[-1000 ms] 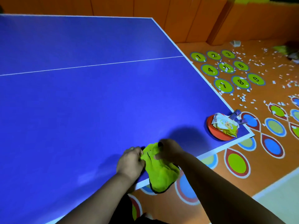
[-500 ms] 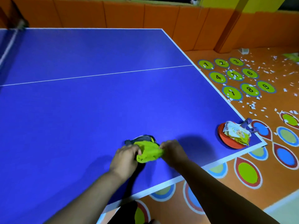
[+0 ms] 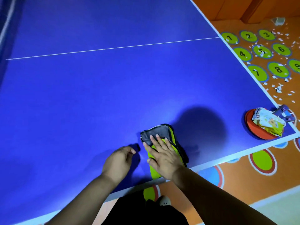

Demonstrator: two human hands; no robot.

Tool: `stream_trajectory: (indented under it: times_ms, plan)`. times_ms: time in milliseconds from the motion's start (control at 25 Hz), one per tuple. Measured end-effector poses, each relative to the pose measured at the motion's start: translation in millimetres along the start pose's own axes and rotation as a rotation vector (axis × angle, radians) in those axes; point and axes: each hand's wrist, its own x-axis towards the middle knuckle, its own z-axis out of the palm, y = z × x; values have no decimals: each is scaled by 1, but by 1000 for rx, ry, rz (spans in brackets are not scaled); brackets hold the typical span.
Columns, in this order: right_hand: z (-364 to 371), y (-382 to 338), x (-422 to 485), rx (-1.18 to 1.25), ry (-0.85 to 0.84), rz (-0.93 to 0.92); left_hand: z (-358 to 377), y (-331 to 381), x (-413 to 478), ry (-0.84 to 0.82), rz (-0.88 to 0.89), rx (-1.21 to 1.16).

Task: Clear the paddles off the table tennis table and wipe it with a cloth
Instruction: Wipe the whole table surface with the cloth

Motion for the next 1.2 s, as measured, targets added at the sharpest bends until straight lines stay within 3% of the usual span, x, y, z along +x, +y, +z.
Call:
stream_trajectory:
  times_ms: [160,320,480,600,720,840,920,1040,1200]
  plan:
    - [11,15,17,-57,59,-37,-6,-23,-3,26,-82,-13]
    - [9,14,21,42,227,131,-11,-32,5,16,-145,-46]
    - [13,6,20,156,329,-33,-11,-28,16,6,-148,-87]
    - [8,8,30,201,293,137,-12,-25,25,-7,-128,-85]
    - [-7,11,49,167,392,184,-16,-21,31,-15,-112,-84]
    - [-24,19,68,258,463,420,-17,-17,36,-3,-99,-95]
    - [-17,16,65,338,385,449,-18,-17,40,-7,-97,-99]
    - [16,10,41,72,144,64,-21,-21,41,-4,-102,-94]
    - [30,-16,39,-14,89,171,-26,-33,43,42,-147,-77]
